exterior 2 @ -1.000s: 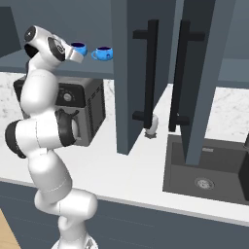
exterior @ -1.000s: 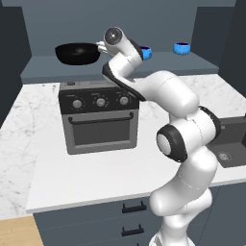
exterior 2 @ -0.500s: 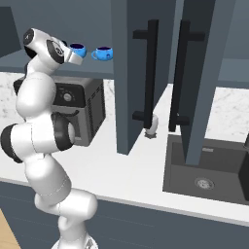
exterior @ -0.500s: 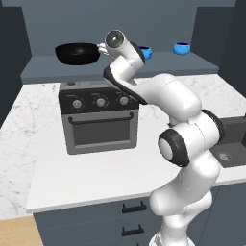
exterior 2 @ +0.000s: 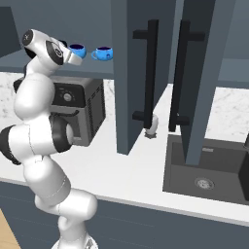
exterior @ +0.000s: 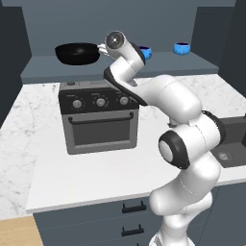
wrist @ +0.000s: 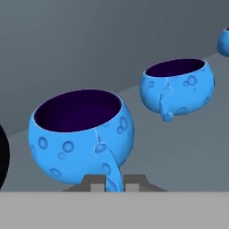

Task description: Gather all objects into one cabinet and sort the glasses and bowls to opposite sides.

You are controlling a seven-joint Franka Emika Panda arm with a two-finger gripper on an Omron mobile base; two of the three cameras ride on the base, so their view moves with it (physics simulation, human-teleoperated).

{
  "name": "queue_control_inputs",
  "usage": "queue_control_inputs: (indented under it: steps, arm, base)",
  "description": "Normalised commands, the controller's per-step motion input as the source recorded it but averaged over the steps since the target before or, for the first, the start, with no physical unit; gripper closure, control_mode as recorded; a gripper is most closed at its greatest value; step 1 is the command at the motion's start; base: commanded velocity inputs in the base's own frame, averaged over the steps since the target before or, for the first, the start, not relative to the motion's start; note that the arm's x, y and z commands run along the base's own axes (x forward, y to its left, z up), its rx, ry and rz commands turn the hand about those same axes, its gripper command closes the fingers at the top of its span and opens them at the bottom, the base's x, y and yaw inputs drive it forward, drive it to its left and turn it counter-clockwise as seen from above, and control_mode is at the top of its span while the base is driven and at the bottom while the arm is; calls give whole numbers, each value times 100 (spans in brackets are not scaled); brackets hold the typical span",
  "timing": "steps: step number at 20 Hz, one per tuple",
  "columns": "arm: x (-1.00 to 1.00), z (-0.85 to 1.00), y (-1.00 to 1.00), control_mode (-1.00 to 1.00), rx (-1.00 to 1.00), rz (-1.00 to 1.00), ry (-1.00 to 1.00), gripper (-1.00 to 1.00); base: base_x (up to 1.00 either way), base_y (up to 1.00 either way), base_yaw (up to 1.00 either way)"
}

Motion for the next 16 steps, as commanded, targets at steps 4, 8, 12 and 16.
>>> queue_control_inputs:
  steps: [4, 8, 12, 16]
  arm:
    - [-3, 0, -3, -100, 0, 0, 0, 100]
    - [-4, 0, -15, -100, 0, 0, 0, 100]
    - [-26, 0, -44, -100, 0, -8, 0, 100]
    - [-44, 0, -63, -100, 0, -13, 0, 100]
  base:
    - [0, 0, 0]
    - [0, 0, 0]
    - [0, 0, 0]
    - [0, 0, 0]
